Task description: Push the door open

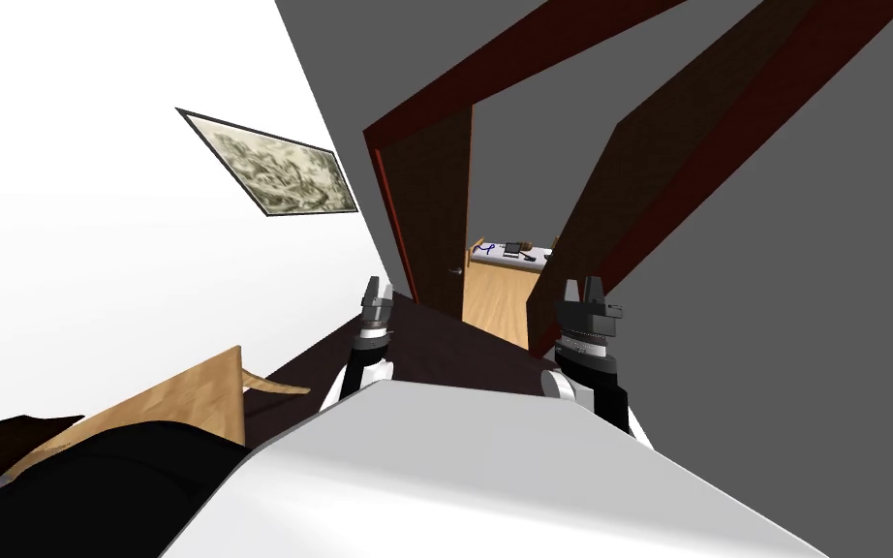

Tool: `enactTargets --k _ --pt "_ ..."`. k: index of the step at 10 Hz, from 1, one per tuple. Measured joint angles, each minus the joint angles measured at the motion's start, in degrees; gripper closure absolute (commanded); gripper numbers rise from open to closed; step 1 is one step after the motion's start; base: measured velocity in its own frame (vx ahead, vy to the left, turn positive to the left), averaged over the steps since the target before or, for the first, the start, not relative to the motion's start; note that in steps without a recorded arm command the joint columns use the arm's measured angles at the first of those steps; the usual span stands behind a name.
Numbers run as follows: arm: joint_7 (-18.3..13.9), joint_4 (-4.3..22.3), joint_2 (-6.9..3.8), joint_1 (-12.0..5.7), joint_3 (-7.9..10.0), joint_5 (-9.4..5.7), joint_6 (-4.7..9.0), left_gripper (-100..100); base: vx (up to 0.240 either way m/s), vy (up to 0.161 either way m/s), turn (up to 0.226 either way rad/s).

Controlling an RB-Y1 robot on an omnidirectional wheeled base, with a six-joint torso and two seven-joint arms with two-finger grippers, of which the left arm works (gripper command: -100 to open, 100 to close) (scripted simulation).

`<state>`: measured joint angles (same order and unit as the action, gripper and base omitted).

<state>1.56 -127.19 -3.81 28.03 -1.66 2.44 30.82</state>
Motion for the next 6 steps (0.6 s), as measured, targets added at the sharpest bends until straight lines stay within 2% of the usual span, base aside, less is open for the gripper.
enactTargets --k 3,6 --pt "-0.32 3.35 -0.52 -1.30 -0.14 -0.17 0.18 -100 0.089 0.015 -0.043" --pt "-0.45 6.81 -0.82 -1.93 -0.63 -0.19 1.00 -100 0.089 0.013 -0.047"
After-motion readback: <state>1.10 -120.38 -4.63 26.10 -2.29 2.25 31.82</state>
